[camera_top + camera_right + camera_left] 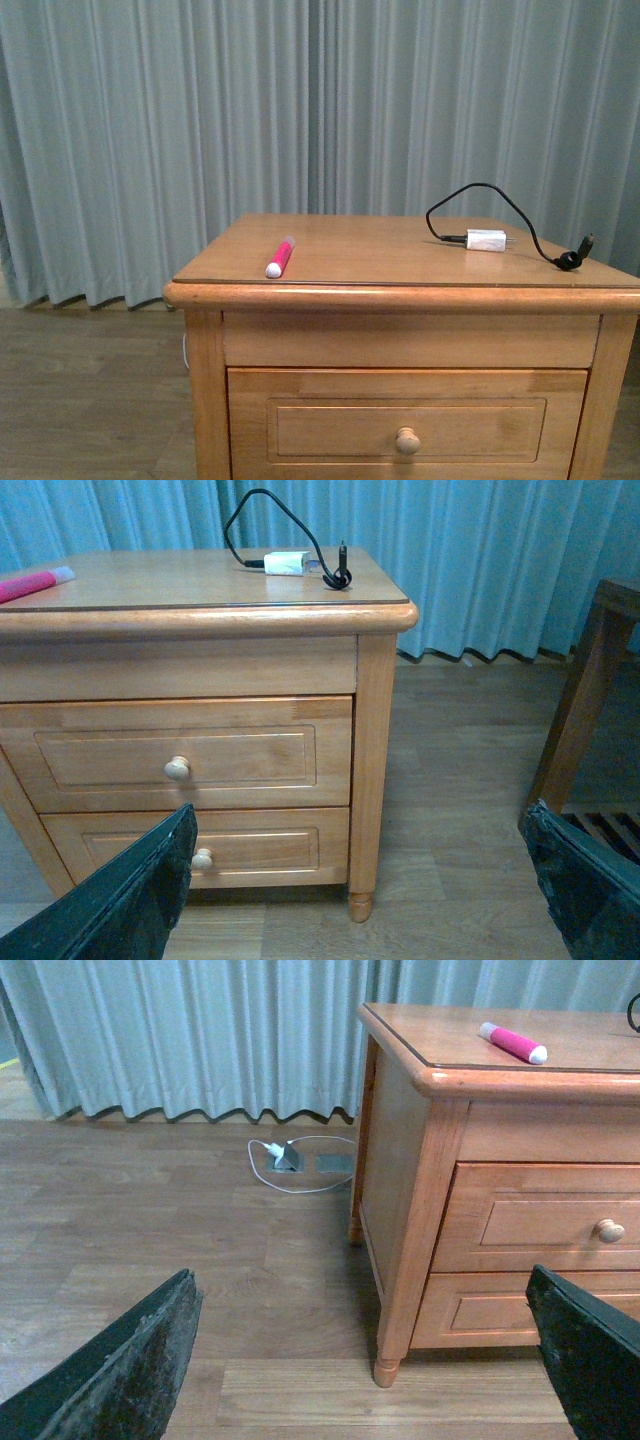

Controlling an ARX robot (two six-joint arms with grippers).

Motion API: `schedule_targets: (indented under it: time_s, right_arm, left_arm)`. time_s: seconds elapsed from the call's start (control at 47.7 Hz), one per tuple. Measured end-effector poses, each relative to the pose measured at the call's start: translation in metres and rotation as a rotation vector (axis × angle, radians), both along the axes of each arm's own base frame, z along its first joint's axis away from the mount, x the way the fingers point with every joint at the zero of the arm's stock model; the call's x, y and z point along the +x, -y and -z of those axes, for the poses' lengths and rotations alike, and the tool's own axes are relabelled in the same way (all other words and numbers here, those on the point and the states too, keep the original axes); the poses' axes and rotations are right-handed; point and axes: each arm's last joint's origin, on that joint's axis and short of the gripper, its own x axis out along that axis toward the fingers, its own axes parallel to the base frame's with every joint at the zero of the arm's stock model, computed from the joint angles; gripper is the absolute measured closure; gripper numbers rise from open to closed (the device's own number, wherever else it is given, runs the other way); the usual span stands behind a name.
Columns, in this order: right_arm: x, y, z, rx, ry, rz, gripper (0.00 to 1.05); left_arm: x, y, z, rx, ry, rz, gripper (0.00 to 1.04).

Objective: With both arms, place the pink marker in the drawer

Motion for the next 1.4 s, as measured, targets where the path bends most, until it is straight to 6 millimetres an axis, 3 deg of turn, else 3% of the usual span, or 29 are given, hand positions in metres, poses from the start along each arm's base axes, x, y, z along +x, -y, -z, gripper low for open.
schedule_targets:
  time_s: [0.964, 1.048, 1.194, 1.299, 1.404]
  right_arm:
    - [0.000, 0.000, 0.000, 0.000, 0.000, 0.000, 0.08]
    - [0.002, -0.001, 0.000, 0.046, -0.270, 0.056, 0.08]
    - [0.029, -0.013, -0.009, 0.078, -0.400, -0.017, 0.08]
    - [0.066, -0.028, -0.017, 0.092, -0.421, -0.055, 0.08]
    - [0.116, -0.053, -0.009, 0.091, -0.477, -0.071, 0.08]
  left_arm:
    - [0.000, 0.000, 0.000, 0.000, 0.000, 0.000, 0.06]
    - [0.000, 0.000, 0.000, 0.000, 0.000, 0.000, 0.06]
    - [0.000, 0.000, 0.000, 0.000, 0.000, 0.000, 0.06]
    - [0.000, 0.000, 0.000, 0.000, 0.000, 0.000, 0.06]
    - [0.000, 0.000, 0.000, 0.000, 0.000, 0.000, 0.06]
